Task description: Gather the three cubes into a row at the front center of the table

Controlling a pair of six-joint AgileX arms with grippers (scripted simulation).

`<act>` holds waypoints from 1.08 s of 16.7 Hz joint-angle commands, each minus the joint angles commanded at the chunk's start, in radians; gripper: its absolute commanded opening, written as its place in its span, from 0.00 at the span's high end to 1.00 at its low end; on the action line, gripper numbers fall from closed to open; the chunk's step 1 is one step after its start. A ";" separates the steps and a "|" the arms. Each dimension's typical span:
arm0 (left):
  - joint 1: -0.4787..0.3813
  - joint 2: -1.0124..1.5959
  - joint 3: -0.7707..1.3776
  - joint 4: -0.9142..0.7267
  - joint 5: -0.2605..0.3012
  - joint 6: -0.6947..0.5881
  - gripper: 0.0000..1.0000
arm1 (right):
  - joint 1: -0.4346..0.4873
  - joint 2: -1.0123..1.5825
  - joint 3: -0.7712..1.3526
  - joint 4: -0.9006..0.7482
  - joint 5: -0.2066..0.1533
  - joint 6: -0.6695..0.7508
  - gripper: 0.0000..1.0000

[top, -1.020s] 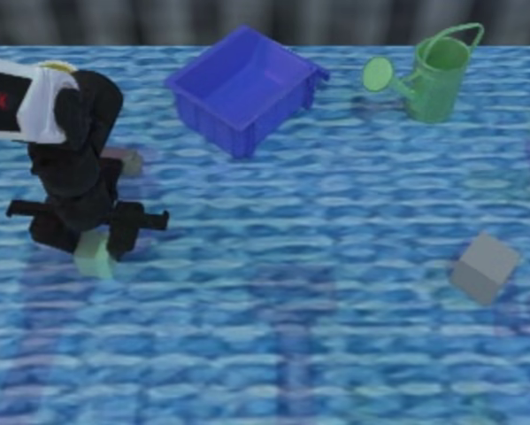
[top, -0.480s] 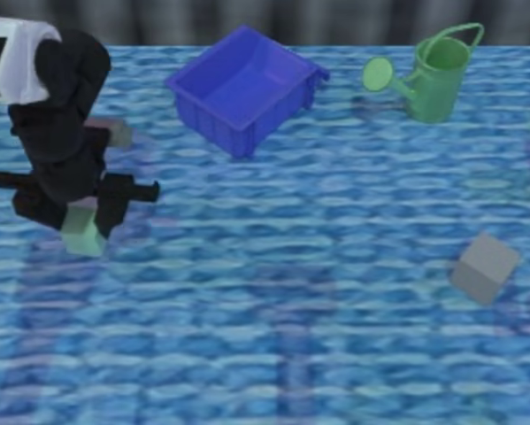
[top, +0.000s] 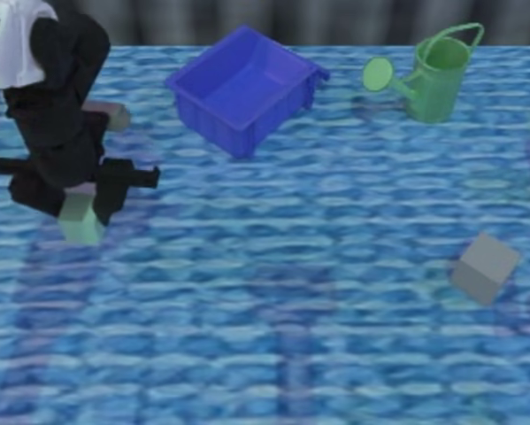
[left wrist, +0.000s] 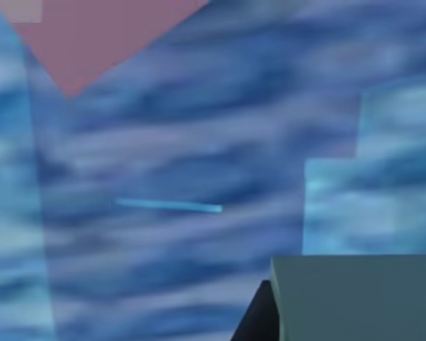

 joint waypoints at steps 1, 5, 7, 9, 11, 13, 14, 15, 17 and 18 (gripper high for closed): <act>-0.023 0.015 0.023 -0.012 -0.001 -0.023 1.00 | 0.000 0.000 0.000 0.000 0.000 0.000 0.00; -0.197 0.115 0.190 -0.092 -0.005 -0.217 1.00 | 0.000 0.000 0.000 0.000 0.000 0.000 0.00; -0.315 0.175 0.295 -0.143 -0.008 -0.368 1.00 | 0.000 0.000 0.000 0.000 0.000 0.000 0.00; -0.441 0.234 0.401 -0.196 -0.010 -0.531 1.00 | 0.000 0.000 0.000 0.000 0.000 0.000 0.00; -0.559 0.285 0.498 -0.243 -0.012 -0.677 1.00 | 0.000 0.000 0.000 0.000 0.000 0.000 0.00; -0.656 0.321 0.578 -0.278 -0.015 -0.782 1.00 | 0.000 0.000 0.000 0.000 0.000 0.000 0.00; -0.693 0.332 0.609 -0.290 -0.016 -0.819 1.00 | 0.000 0.000 0.000 0.000 0.000 0.000 0.00; -0.718 0.340 0.630 -0.299 -0.018 -0.845 1.00 | 0.000 0.000 0.000 0.000 0.000 0.000 0.00; -0.737 0.344 0.648 -0.305 -0.019 -0.865 1.00 | 0.000 0.000 0.000 0.000 0.000 0.000 0.00; -0.737 0.344 0.648 -0.305 -0.019 -0.865 1.00 | 0.000 0.000 0.000 0.000 0.000 0.000 0.00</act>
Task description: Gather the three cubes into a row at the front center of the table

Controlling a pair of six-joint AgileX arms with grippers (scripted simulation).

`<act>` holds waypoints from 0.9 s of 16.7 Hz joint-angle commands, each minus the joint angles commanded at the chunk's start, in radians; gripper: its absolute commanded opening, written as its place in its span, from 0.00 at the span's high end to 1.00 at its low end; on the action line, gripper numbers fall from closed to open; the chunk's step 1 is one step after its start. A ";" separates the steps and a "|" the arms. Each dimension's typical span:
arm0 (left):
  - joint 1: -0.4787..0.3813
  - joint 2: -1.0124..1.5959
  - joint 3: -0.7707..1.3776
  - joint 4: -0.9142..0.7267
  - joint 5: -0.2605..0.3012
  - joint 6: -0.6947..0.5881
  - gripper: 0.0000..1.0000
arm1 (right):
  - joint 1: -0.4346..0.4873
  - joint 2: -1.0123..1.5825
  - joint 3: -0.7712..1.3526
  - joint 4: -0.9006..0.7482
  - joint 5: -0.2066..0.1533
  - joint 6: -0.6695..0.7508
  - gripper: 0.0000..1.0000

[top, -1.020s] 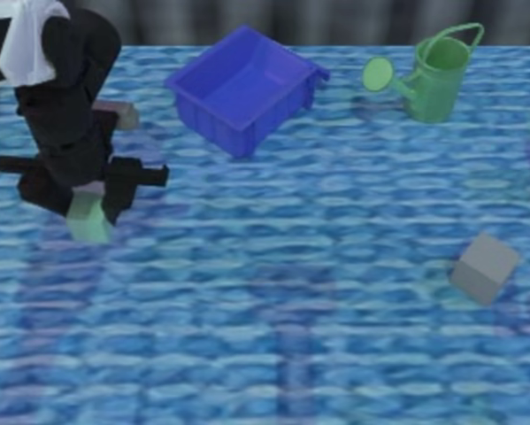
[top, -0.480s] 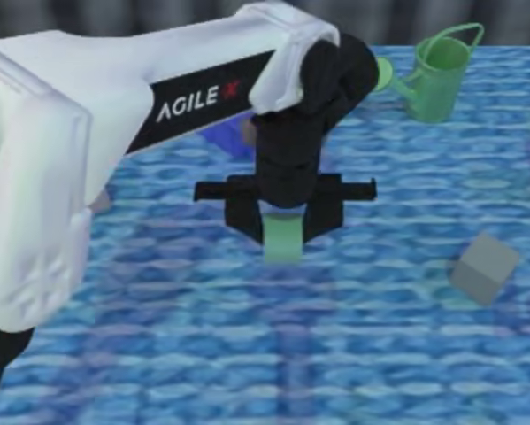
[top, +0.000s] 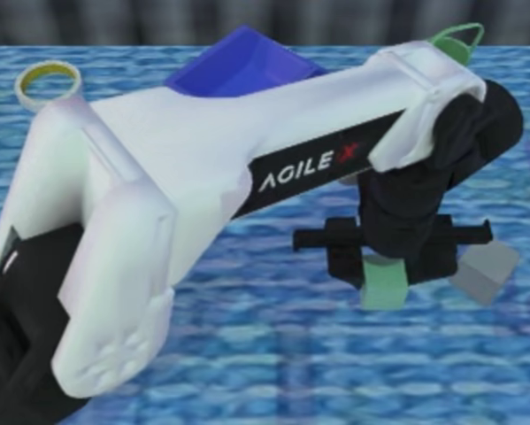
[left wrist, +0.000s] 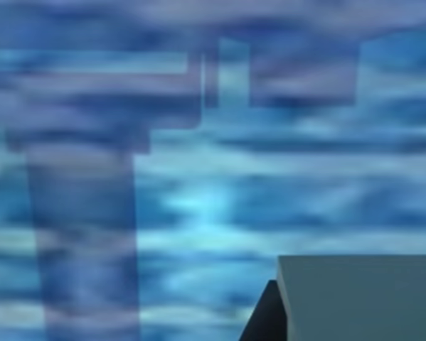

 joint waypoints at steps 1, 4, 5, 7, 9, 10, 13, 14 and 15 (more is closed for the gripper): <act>0.000 0.000 0.000 0.000 0.000 0.000 1.00 | 0.000 0.000 0.000 0.000 0.000 0.000 0.00; 0.002 -0.001 -0.019 0.020 0.001 0.004 1.00 | 0.000 0.000 0.000 0.000 0.000 0.000 0.00; 0.002 0.003 -0.039 0.044 0.001 0.003 1.00 | 0.000 0.000 0.000 0.000 0.000 0.000 0.00; 0.002 0.017 -0.093 0.113 0.001 0.001 1.00 | 0.000 0.000 0.000 0.000 0.000 0.000 0.00; 0.001 0.032 -0.151 0.190 0.001 0.000 1.00 | 0.000 0.000 0.000 0.000 0.000 0.000 0.00; 0.000 0.039 -0.174 0.219 0.001 0.000 1.00 | 0.000 0.000 0.000 0.000 0.000 0.000 0.00; -0.001 0.046 -0.198 0.244 0.001 -0.001 1.00 | 0.000 0.000 0.000 0.000 0.000 0.000 0.00; -0.001 0.046 -0.198 0.244 0.001 -0.001 1.00 | 0.000 0.000 0.000 0.000 0.000 0.000 0.00; -0.001 0.046 -0.198 0.244 0.001 -0.001 1.00 | 0.000 0.000 0.000 0.000 0.000 0.000 0.00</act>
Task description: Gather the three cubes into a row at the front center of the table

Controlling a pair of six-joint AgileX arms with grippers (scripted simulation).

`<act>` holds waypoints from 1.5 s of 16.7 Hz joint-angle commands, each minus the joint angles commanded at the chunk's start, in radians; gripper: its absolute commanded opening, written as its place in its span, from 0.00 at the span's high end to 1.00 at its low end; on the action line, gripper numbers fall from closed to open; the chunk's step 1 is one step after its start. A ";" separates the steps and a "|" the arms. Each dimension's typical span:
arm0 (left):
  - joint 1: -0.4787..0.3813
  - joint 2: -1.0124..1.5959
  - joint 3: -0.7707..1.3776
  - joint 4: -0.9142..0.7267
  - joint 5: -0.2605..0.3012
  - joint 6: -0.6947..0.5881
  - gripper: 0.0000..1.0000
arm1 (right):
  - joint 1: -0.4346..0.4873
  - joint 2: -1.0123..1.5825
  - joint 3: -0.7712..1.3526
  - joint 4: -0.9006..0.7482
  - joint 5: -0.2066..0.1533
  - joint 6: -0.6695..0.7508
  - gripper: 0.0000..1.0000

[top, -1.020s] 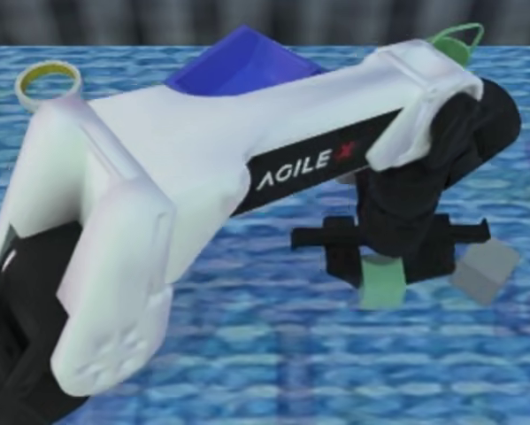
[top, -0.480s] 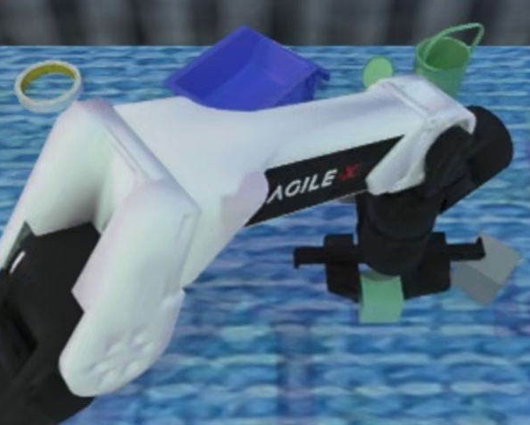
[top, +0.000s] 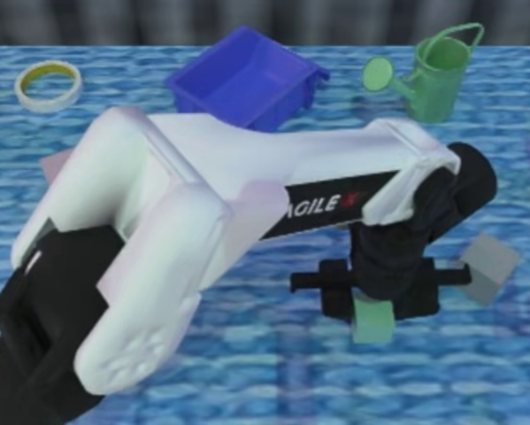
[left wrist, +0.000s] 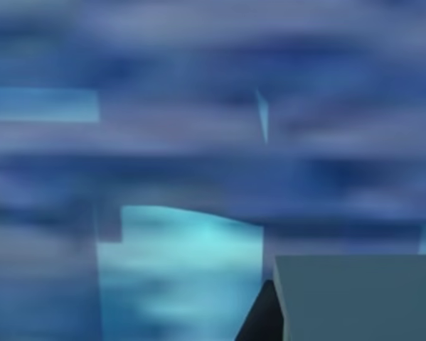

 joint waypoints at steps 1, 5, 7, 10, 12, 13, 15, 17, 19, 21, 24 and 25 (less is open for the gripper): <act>0.000 0.000 0.000 0.000 0.000 0.000 0.92 | 0.000 0.000 0.000 0.000 0.000 0.000 0.00; 0.000 0.000 0.000 0.000 0.000 0.000 0.62 | 0.000 0.000 0.000 0.000 0.000 0.000 0.00; 0.000 0.000 0.000 0.000 0.000 0.000 0.47 | 0.000 0.000 0.000 0.000 0.000 0.000 0.00; 0.000 0.000 0.000 0.000 0.000 0.000 0.25 | 0.000 0.000 0.000 0.000 0.000 0.000 0.00; 0.000 0.000 0.000 0.000 0.000 0.000 0.10 | 0.000 0.000 0.000 0.000 0.000 0.000 0.00; 0.000 0.000 0.000 0.000 0.000 0.000 0.02 | 0.000 0.000 0.000 0.000 0.000 0.000 0.00; 0.000 0.000 0.000 0.000 0.000 0.000 0.00 | 0.000 0.000 0.000 0.000 0.000 0.000 0.00; 0.000 0.000 0.000 0.000 0.000 0.000 0.00 | 0.000 0.000 0.000 0.000 0.000 0.000 0.00; 0.000 0.000 0.000 0.000 0.000 0.000 0.00 | 0.000 0.000 0.000 0.000 0.000 0.000 0.00; 0.000 0.000 0.000 0.000 0.000 0.000 0.00 | 0.000 0.000 0.000 0.000 0.000 0.000 0.00; 0.002 -0.004 0.015 -0.017 0.000 0.000 0.00 | 0.000 0.000 0.000 0.000 0.000 0.000 0.00; 0.003 -0.008 0.034 -0.041 0.000 -0.001 0.00 | 0.000 0.000 0.000 0.000 0.000 0.000 0.00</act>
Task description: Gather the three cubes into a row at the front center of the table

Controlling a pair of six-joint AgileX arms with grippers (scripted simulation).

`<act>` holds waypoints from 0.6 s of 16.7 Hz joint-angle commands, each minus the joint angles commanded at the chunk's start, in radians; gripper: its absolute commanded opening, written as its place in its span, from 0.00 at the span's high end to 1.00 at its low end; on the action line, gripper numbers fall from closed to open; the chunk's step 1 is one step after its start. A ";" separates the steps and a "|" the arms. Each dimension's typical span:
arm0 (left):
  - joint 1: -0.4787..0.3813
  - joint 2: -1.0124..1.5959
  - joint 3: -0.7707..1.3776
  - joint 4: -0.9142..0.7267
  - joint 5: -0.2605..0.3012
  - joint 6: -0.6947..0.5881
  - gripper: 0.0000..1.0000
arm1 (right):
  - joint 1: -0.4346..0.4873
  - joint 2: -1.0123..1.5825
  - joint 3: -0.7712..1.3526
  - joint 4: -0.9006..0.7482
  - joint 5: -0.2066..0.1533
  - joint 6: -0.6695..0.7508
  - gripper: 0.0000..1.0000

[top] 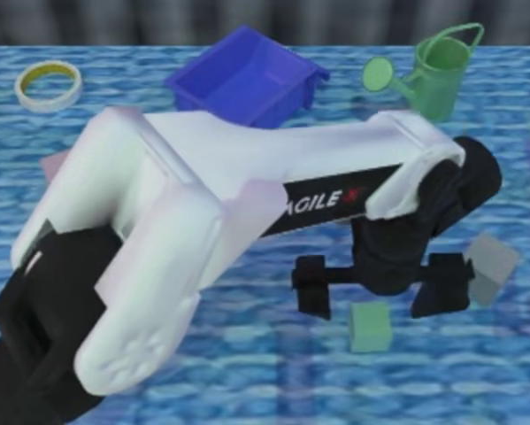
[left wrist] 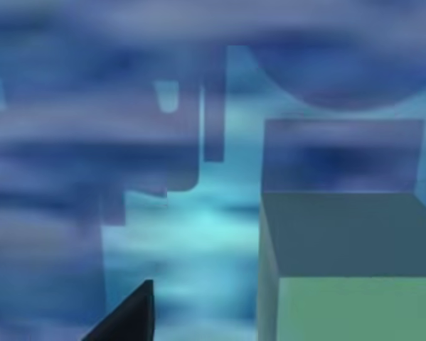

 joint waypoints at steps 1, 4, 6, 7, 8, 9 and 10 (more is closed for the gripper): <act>0.002 -0.007 0.022 -0.030 0.000 -0.002 0.00 | 0.000 0.000 0.000 0.000 0.000 0.000 0.00; 0.010 -0.032 0.095 -0.137 0.000 -0.005 0.00 | 0.000 0.000 0.000 0.000 0.000 0.000 0.00; 0.013 -0.048 0.132 -0.184 0.000 -0.005 0.00 | 0.000 0.000 0.000 0.000 0.000 0.000 0.00; 0.014 -0.052 0.140 -0.193 0.000 -0.004 0.00 | 0.000 0.000 0.000 0.000 0.000 0.000 0.00; 0.014 -0.052 0.141 -0.194 0.000 -0.004 0.00 | 0.000 0.000 0.000 0.000 0.000 0.000 0.00; 0.014 -0.052 0.141 -0.194 0.000 -0.004 0.00 | 0.000 0.000 0.000 0.000 0.000 0.000 0.00; 0.009 -0.048 0.139 -0.191 0.000 -0.004 0.00 | 0.000 0.000 0.000 0.000 0.000 0.000 0.00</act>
